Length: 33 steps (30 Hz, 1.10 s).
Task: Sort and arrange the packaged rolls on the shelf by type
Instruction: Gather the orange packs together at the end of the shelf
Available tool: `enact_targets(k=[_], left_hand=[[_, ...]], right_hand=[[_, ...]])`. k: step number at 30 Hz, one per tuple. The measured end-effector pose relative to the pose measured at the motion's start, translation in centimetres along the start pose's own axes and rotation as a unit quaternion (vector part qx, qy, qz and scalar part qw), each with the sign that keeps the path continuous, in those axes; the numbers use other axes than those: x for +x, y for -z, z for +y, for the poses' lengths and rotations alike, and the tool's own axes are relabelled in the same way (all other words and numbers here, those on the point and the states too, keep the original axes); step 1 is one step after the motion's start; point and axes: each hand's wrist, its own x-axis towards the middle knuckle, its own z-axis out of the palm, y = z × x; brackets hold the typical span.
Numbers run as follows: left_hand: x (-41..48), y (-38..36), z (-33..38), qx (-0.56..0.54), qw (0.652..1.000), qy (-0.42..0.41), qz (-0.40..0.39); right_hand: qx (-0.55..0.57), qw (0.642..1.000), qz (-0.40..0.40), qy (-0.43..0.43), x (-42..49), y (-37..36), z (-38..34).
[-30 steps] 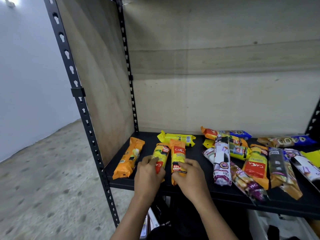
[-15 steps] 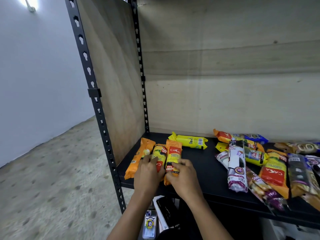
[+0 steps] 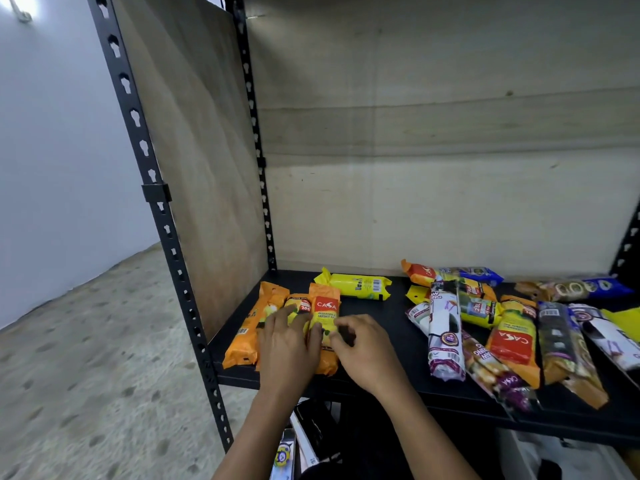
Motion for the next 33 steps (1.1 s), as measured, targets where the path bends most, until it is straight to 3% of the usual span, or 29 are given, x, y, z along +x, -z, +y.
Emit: enact_targets(k=[4, 10, 18, 23, 27, 33], left_hand=[[1.4, -0.1, 3.4, -0.09, 0.994, -0.058, -0.012], [2.9, -2.4, 8.3, -0.203, 0.963, -0.125, -0.125], [5.9, -5.9, 12.9, -0.228, 0.947, -0.16, -0.16], [8.3, -8.3, 14.1, -0.205, 0.944, -0.18, -0.187], [10.3, -10.5, 14.7, -0.169, 0.946, -0.177, -0.21], [12.8, -13.4, 15.7, -0.122, 0.934, -0.194, -0.275]], right_hand=[[0.025, 0.996, 0.081, 0.01, -0.4, 3.1, 0.4], [0.024, 0.987, 0.156, 0.024, -1.1, 8.5, 1.3], [-0.022, 0.979, 0.201, -0.023, -1.9, 14.9, 4.9], [-0.123, 0.966, 0.191, -0.123, -2.3, 17.2, 7.9], [-0.252, 0.932, 0.163, -0.205, -2.7, 17.8, 8.3], [-0.292, 0.913, 0.115, -0.26, -2.2, 16.9, 9.1]])
